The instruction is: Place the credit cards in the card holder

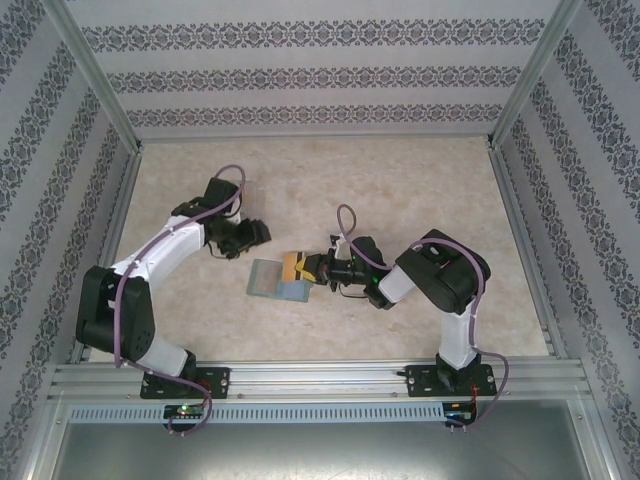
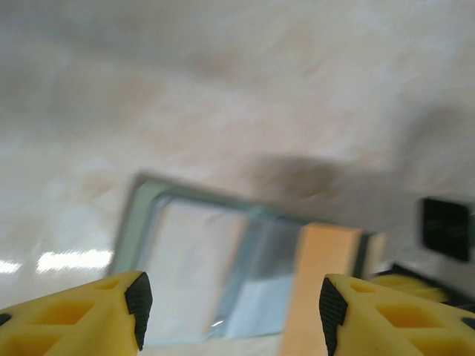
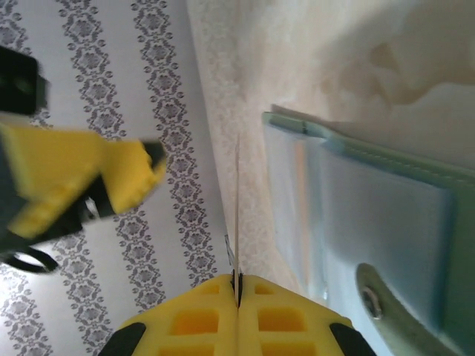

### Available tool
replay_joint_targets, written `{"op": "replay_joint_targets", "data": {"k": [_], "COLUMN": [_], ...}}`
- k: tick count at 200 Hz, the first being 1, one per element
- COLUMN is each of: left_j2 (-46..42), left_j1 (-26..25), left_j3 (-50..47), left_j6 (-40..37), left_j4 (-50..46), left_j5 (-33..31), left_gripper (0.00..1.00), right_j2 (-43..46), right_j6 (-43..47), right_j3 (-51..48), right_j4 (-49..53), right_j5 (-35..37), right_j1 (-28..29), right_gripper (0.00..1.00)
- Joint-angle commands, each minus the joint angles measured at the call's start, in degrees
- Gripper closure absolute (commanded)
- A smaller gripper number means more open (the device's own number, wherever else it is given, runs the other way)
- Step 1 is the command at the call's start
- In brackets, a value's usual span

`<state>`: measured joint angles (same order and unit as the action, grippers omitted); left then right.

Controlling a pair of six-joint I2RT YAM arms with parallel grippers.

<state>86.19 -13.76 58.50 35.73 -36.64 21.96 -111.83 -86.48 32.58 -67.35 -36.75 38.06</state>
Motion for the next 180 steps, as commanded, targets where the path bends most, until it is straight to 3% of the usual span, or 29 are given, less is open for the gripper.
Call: {"op": "replay_joint_targets", "data": {"k": [1,18,37,88,116,180], "left_j2": [-2.52,-3.73,-3.65,-3.4,-1.61,7.91], "left_j1": [0.11,0.01,-0.6,-3.51,-4.97,-16.07], "left_j3": [-6.17,-9.76,-13.09,-17.91,-18.09,-14.36], "left_j6": [-0.45,-0.12,-0.2,3.09,5.45,14.79], "left_j4": [-6.0,-5.19,-2.47,8.49,14.05,29.83], "left_j5": [-1.98,0.2,4.94,10.33,13.3,16.53], "left_gripper": [0.35,0.34,0.26,0.28,0.3,0.31], "right_j2": [0.01,1.02,3.83,15.84,20.41,26.4], "right_j6": [-0.7,-0.17,3.08,20.38,24.33,30.53], "right_j3": [-0.76,-1.71,-2.41,-0.89,-2.06,-4.53], "right_j4": [2.05,3.31,7.08,28.21,33.7,45.48], "right_j5": [1.51,1.34,0.44,-0.47,1.87,5.19], "right_j1": [0.93,0.18,-1.28,-3.05,-3.25,-5.51], "right_gripper": [1.0,1.0,1.0,1.0,1.0,1.0]}}
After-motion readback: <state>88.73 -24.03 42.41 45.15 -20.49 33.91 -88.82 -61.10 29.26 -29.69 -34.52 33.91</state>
